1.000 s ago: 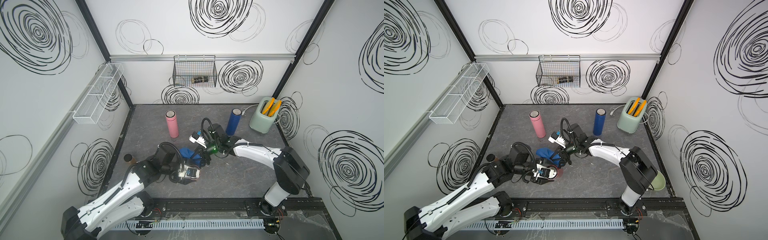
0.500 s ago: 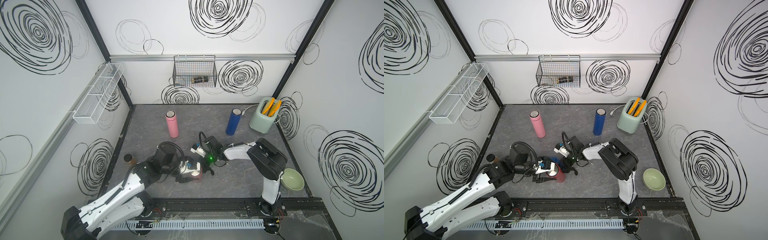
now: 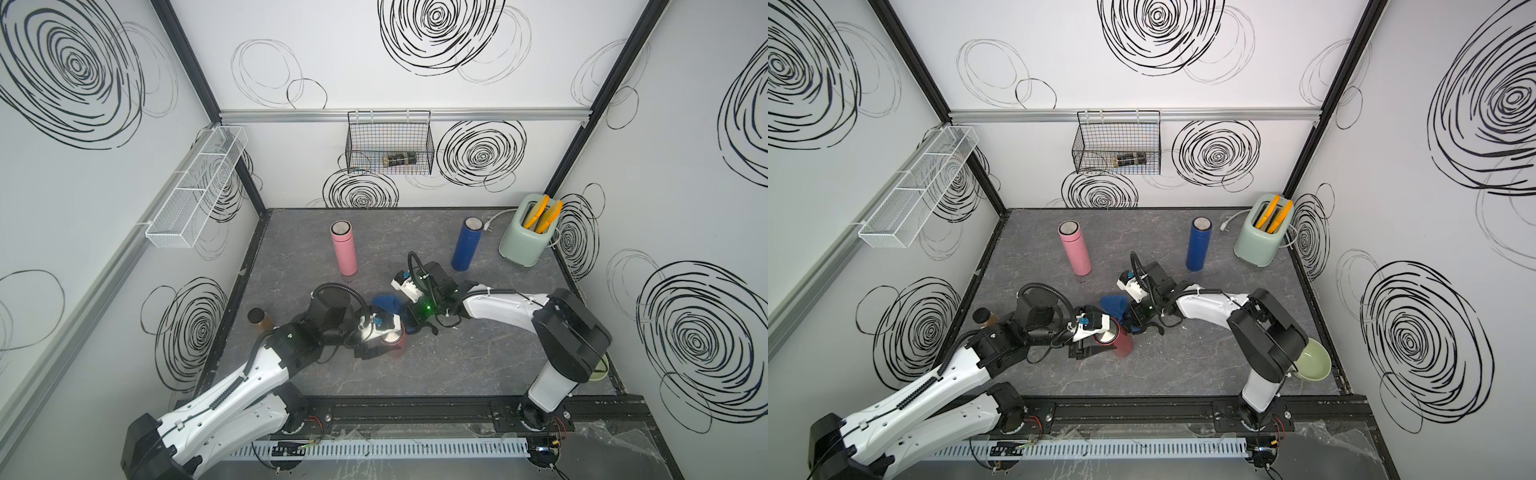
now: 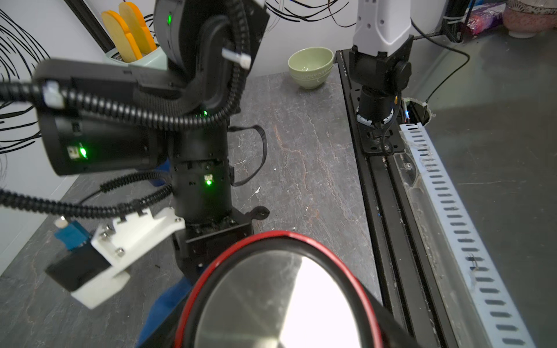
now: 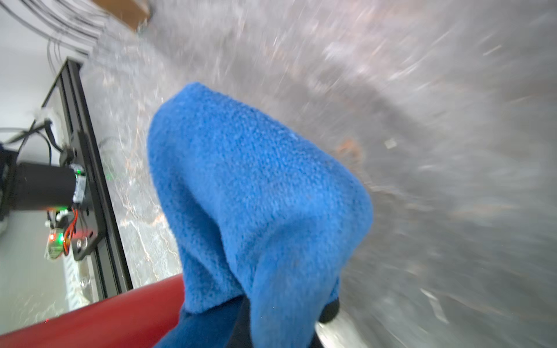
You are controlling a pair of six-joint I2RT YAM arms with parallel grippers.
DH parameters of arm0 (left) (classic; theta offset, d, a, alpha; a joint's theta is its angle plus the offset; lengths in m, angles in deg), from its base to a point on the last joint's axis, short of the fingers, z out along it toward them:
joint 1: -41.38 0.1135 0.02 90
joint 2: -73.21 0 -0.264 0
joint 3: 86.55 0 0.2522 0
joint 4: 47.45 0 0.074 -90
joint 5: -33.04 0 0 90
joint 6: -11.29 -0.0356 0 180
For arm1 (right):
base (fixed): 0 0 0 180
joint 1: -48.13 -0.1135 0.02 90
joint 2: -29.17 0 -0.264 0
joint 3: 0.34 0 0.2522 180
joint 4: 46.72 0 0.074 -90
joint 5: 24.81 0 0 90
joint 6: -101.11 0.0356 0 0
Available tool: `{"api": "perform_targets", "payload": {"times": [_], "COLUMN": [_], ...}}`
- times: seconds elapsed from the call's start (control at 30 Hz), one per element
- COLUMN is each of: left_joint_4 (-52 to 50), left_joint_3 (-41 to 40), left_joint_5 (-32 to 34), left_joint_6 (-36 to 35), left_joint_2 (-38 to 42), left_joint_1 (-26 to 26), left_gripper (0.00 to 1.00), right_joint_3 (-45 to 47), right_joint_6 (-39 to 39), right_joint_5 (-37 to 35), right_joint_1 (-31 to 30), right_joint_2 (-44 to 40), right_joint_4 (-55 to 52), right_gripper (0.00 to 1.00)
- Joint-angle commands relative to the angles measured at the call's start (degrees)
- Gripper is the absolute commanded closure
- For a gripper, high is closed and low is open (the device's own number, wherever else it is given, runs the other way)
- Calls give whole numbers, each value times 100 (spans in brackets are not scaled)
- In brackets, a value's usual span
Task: Wipe the surface of the thermos
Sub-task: Wipe the dirt from the surface of the thermos.
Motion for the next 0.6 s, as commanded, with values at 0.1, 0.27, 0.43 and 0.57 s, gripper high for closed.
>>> {"api": "perform_targets", "payload": {"times": [0.1,0.27,0.43,0.57], "left_joint_4": [291,383,914,903], "left_joint_3": [271,429,186,157], "left_joint_5": [1581,1554,1554,1554], "left_joint_6": [2436,2911,2911,2911], "left_joint_2": [-161,-604,-599,-585], "left_joint_1": [50,35,-191,-452], "left_gripper": [100,89,89,89], "right_joint_3": [-151,-244,-235,-274], "right_joint_6": [-58,-119,-118,-97], "right_joint_5": [-309,-276,-289,-283], "right_joint_1": [348,456,497,534], "right_joint_2": [-1042,-1489,-1686,-1739], "right_joint_4": [-902,-1154,-1166,-1240], "right_gripper": [98,97,97,97]}}
